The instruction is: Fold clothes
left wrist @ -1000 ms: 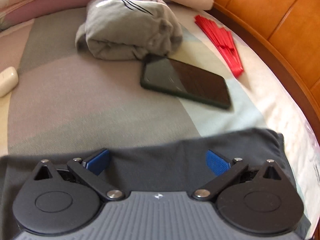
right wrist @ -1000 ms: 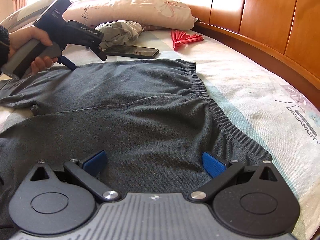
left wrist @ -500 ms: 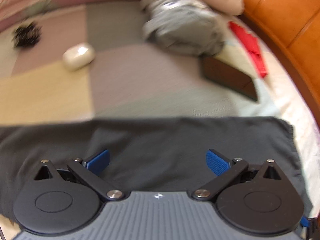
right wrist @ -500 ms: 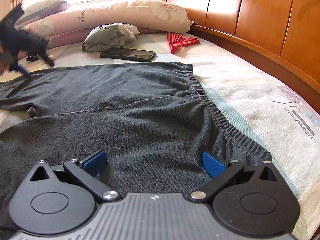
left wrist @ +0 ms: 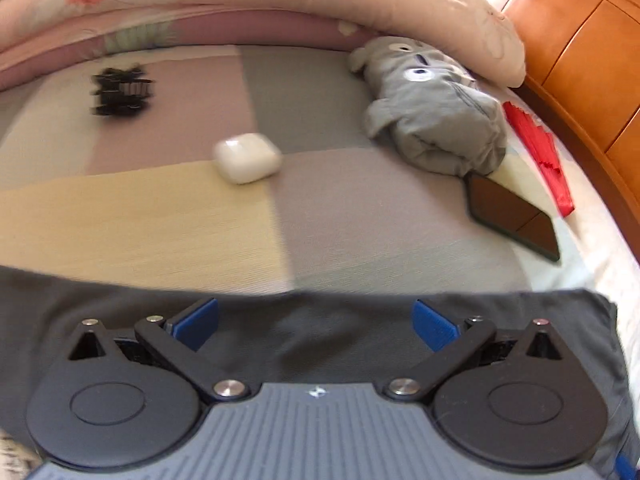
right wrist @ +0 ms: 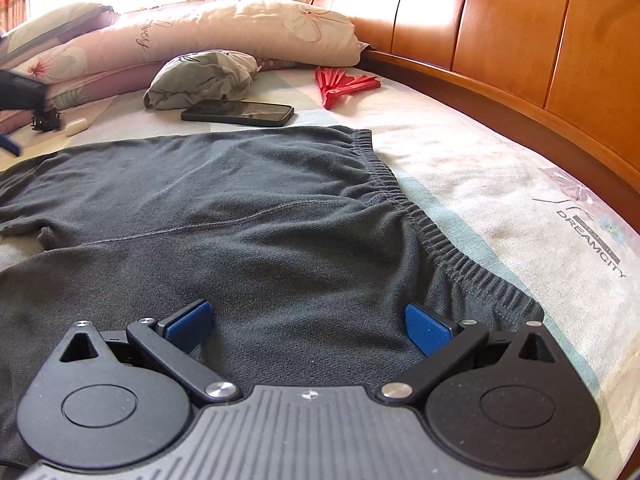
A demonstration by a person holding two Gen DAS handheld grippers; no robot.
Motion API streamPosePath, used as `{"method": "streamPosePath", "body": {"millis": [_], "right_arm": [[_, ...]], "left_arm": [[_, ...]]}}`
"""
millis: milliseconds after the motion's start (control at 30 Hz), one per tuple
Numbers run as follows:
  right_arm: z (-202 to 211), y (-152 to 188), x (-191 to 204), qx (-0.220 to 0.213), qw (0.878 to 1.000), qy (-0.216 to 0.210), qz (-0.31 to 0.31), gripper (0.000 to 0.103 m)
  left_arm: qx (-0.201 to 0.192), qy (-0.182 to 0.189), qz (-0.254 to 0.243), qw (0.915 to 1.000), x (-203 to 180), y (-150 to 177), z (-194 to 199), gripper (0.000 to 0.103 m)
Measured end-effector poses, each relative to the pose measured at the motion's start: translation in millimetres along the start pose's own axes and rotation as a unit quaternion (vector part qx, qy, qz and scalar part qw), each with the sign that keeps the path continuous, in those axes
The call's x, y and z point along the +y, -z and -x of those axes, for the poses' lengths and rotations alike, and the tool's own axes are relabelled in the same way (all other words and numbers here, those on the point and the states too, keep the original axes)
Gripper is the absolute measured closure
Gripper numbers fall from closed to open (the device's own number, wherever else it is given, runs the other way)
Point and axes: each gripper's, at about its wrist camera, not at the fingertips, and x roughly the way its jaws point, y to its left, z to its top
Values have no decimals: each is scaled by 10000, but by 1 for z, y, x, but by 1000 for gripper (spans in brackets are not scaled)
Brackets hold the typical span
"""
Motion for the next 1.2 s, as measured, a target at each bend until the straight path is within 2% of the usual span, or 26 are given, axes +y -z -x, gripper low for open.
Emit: {"method": "streamPosePath", "body": {"millis": [167,333,433,533,633,733,767,867,933,1000,1100,1200], "right_arm": [[-2,-3,1,113,9999,56,-33,0],[-4,-5,1,209,9998,48,-9,0],[-5,-8,1,311,9995,50,-5,0],[-6,-11,2,410,9991,80,4,0],[-8,-14,3,503,9986,124,-41,0],[-8,-15,4,545,9983,174,-86,0],[-8,-14,4,548,9983,183,-90,0],[-8,-15,5,583,9981,177,-42,0],[-9,-17,5,643,9978,166,5,0],[-8,-21,5,764,9970,143,47,0],[-4,-27,6,969,9951,118,174,0],[16,-29,11,782,9962,-9,385,0]], "left_arm": [[-50,-479,-7,9988,41,22,5,1],[-134,-638,91,9978,83,39,-3,1],[-197,-658,316,9971,100,32,6,1],[-307,-790,-25,9964,97,31,21,1],[-337,-692,-708,9945,86,43,30,1],[-195,-732,-1213,9897,80,66,28,1],[-172,-696,-1241,9897,83,72,27,1],[-234,-495,-848,9949,98,82,33,1],[-254,-517,-816,9950,99,83,40,1],[-320,-500,-922,9940,92,85,52,1],[-420,-288,-1029,9934,75,86,71,1],[-559,28,-1366,9890,48,94,96,1]]}}
